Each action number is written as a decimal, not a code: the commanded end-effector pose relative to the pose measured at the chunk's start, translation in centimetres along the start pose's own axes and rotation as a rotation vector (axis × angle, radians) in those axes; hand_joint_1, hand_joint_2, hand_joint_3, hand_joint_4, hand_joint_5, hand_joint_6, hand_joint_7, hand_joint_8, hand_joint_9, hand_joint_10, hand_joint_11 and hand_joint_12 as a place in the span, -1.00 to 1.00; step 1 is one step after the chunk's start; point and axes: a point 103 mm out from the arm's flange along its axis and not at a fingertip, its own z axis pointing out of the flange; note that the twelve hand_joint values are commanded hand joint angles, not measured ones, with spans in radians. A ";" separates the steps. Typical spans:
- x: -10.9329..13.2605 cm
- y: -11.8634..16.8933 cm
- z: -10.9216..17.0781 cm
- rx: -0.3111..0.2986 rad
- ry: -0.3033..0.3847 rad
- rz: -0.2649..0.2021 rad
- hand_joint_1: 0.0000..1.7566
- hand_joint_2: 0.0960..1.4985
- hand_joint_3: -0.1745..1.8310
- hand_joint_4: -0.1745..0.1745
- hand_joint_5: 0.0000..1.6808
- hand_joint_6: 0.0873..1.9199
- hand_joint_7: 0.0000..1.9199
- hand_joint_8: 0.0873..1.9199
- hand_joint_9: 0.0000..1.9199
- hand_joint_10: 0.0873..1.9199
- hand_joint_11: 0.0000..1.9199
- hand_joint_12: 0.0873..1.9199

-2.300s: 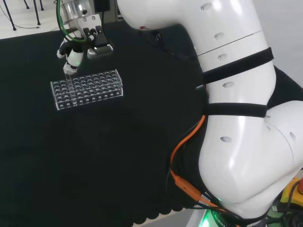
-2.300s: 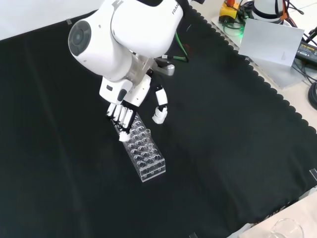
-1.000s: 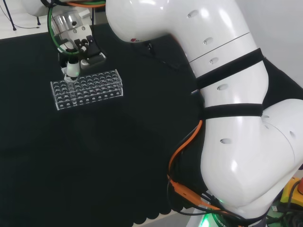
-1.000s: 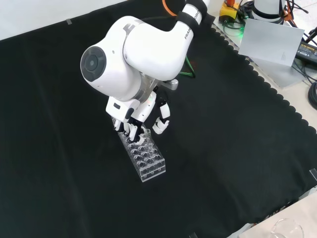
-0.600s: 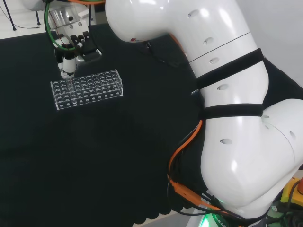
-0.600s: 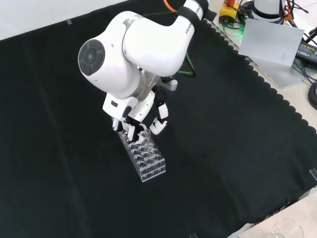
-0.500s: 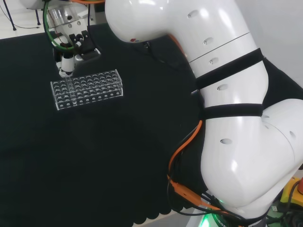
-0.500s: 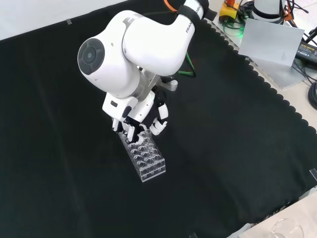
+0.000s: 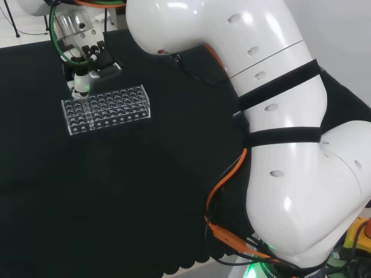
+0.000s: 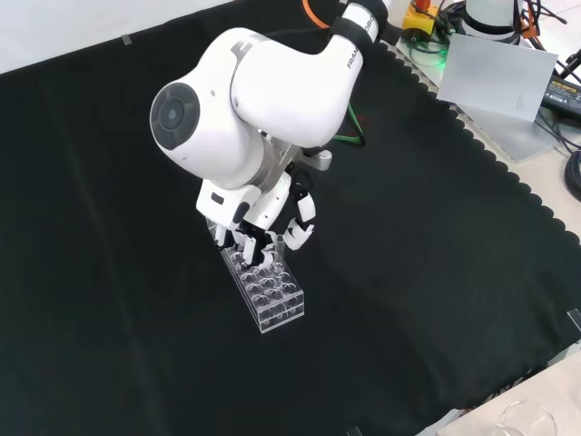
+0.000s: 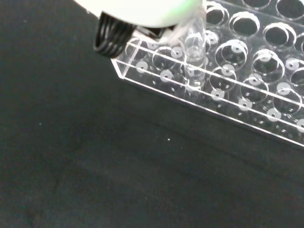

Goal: Pick up the test tube.

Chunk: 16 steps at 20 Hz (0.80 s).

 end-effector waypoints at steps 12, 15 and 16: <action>-0.7 0.1 0.5 0.006 -0.023 0.028 0.32 -0.34 0.04 -1.00 -0.17 0.03 0.29 -0.22 0.08 -0.31 -0.47 0.44; -0.2 0.4 0.6 0.013 -0.005 0.029 0.32 -0.34 0.04 -1.00 -0.15 0.02 0.31 -0.23 0.09 -0.31 -0.45 0.44; -0.1 0.4 0.6 0.013 0.000 0.028 0.32 -0.34 0.04 -1.00 -0.15 0.02 0.31 -0.23 0.09 -0.32 -0.45 0.44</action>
